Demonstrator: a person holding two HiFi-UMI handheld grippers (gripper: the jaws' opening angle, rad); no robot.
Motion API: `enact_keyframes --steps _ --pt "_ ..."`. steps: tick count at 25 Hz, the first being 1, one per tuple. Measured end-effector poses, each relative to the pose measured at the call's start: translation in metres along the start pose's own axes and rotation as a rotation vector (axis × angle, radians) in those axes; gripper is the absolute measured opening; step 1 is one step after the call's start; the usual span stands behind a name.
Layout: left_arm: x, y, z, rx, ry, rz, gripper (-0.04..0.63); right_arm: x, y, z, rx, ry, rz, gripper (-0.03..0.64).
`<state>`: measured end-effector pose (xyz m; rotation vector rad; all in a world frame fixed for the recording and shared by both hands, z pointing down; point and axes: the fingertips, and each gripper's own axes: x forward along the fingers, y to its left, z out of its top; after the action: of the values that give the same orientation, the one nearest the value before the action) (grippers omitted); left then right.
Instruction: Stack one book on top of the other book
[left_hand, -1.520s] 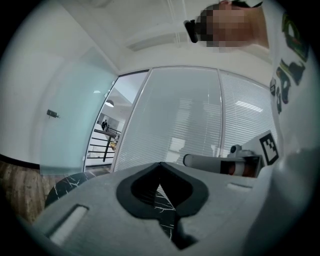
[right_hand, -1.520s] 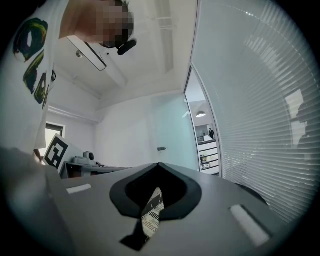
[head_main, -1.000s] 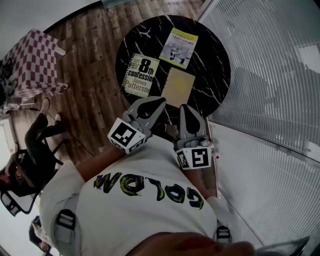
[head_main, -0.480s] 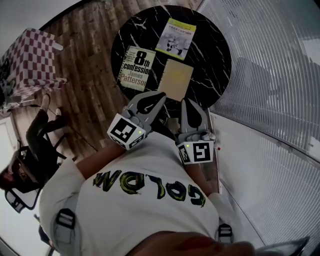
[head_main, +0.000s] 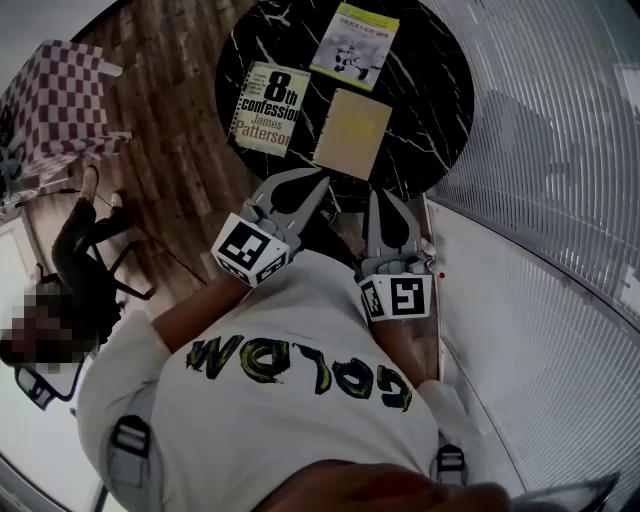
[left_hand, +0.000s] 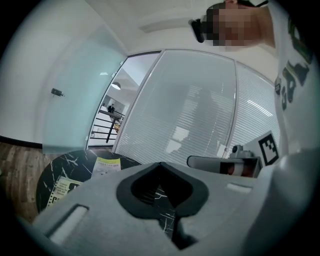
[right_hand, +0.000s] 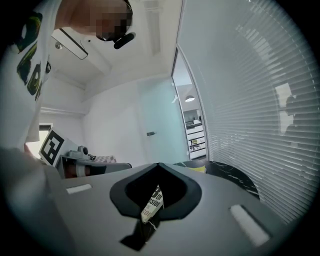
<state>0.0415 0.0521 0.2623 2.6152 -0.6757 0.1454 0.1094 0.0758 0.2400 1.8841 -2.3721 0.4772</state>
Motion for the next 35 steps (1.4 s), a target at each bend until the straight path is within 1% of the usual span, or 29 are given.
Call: enact_keyframes --steps 8,13,14,15,18,23,25,35 --pt "0.013 0.012 -0.008 0.030 0.034 0.016 0.005 0.008 -0.017 -0.002 0.008 -0.002 -0.006 0.003" --pt "0.027 0.025 -0.023 0.017 0.063 0.006 0.006 0.021 -0.036 -0.019 0.012 0.026 -0.011 0.009" --pt "0.031 0.027 -0.028 0.019 0.075 0.005 0.011 0.024 -0.039 -0.024 0.016 0.036 -0.009 0.044" --pt "0.034 0.029 -0.034 0.020 0.087 0.001 0.035 0.027 -0.042 -0.029 0.020 0.045 -0.008 0.056" --pt "0.043 0.035 -0.050 0.015 0.118 -0.006 0.051 0.034 -0.053 -0.047 0.029 0.071 -0.021 0.069" --pt "0.056 0.052 -0.075 0.006 0.159 0.006 0.068 0.045 -0.070 -0.072 0.053 0.111 -0.042 0.102" --pt "0.061 0.059 -0.084 -0.003 0.176 0.012 0.076 0.050 -0.076 -0.083 0.063 0.126 -0.047 0.129" --pt "0.078 0.088 -0.130 -0.038 0.266 0.041 0.126 0.065 -0.095 -0.131 0.112 0.202 -0.070 0.170"
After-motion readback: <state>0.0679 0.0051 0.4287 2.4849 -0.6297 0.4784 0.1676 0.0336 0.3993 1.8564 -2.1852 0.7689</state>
